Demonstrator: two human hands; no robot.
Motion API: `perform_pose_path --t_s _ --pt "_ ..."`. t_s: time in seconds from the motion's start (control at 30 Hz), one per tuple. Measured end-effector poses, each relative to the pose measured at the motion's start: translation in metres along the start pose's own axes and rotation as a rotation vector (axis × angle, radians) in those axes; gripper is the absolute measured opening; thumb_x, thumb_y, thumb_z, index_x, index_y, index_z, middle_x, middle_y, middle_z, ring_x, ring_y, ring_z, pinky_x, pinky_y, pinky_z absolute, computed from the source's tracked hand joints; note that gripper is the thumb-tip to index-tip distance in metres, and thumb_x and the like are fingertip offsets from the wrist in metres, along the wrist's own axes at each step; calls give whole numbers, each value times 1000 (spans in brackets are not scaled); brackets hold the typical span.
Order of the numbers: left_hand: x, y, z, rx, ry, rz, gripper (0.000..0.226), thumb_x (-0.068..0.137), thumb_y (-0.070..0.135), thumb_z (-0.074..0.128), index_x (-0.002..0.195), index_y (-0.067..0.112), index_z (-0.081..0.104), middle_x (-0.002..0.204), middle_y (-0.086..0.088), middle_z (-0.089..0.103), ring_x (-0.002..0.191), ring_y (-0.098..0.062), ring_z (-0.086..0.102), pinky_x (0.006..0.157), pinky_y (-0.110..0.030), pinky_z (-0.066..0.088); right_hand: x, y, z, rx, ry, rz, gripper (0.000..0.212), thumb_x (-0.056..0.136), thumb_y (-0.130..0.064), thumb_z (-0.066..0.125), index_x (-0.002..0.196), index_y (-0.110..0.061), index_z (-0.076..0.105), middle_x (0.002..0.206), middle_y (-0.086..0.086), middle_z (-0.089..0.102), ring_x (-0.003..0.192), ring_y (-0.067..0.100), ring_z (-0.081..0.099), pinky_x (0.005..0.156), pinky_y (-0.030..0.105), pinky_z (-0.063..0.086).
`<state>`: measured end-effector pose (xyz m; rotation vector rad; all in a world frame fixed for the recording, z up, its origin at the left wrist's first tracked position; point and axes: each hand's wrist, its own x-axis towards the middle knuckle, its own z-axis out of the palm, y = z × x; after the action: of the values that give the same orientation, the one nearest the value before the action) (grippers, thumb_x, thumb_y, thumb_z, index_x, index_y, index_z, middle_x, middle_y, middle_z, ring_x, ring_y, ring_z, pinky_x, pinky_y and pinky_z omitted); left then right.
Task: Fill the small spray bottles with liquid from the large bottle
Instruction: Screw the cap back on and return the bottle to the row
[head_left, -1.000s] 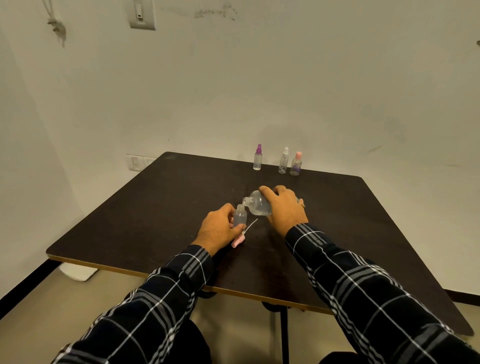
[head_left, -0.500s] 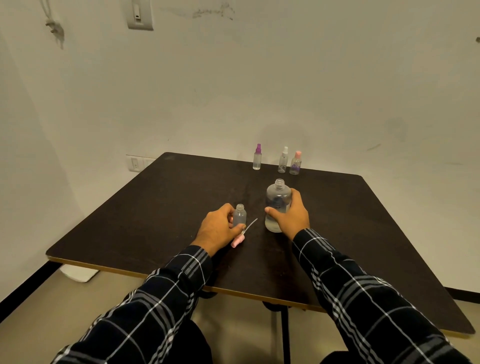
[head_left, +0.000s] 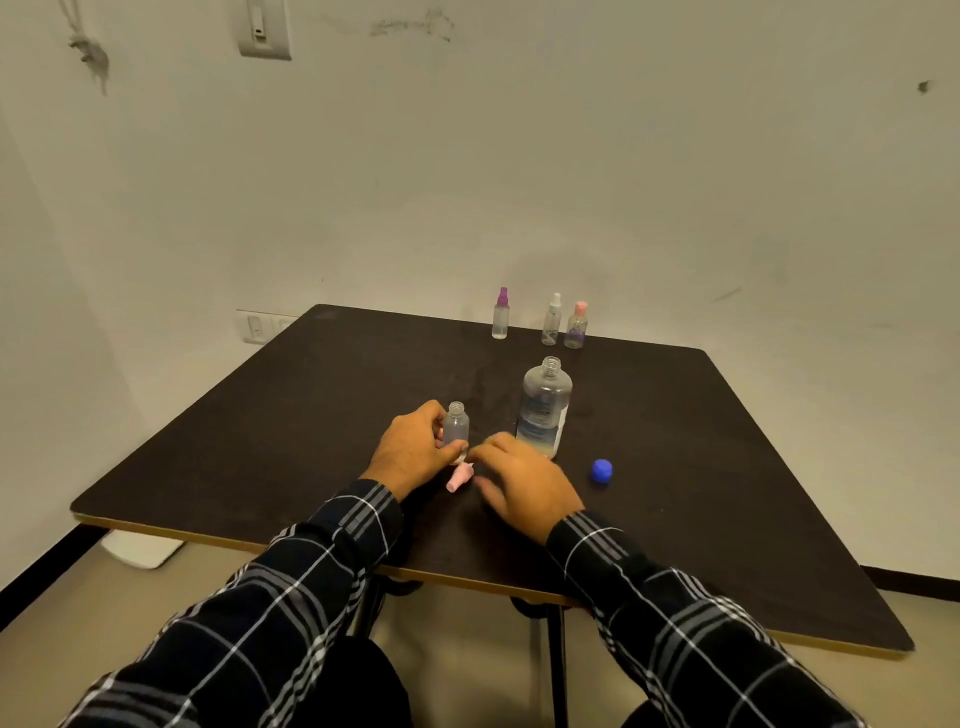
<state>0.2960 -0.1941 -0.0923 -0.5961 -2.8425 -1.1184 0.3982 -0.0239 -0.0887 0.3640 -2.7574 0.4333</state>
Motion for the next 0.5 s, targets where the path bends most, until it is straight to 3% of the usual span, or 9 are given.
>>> perform_pose_path --t_s 0.07,0.13,0.33,0.4,0.5 --pt "0 -2 -3 -4 -6 -12 31 85 36 79 105 26 58 93 8 67 83 -5 66 83 -33 58 7 1 11 8 -132 -37 42 92 -24 61 133 -27 55 133 -4 54 120 19 52 98 38 48" --pt "0 -3 -5 -6 -3 -26 31 85 35 79 105 26 58 94 7 67 84 -5 66 83 -32 58 12 0 18 -25 -150 -56 47 92 -19 62 138 -28 53 137 -5 55 125 19 49 102 41 47" --pt "-2 -4 -8 -17 -18 -42 31 86 34 79 107 24 58 96 7 66 86 -5 65 83 -29 56 23 -6 19 -178 -222 -138 29 100 -31 52 128 -27 60 123 5 58 115 27 51 87 42 48" --pt "-1 -5 -7 -38 -18 -42 29 85 34 79 103 25 58 95 6 67 85 -6 65 84 -32 57 23 -7 14 -96 -70 -142 28 100 -28 51 127 -24 58 121 4 59 110 24 55 87 37 50" --pt "0 -6 -6 -45 -5 -56 31 84 35 81 103 24 59 92 7 68 82 -6 66 84 -32 58 26 -9 -2 311 300 66 23 101 -24 52 122 -21 60 115 -2 65 106 11 61 93 26 49"
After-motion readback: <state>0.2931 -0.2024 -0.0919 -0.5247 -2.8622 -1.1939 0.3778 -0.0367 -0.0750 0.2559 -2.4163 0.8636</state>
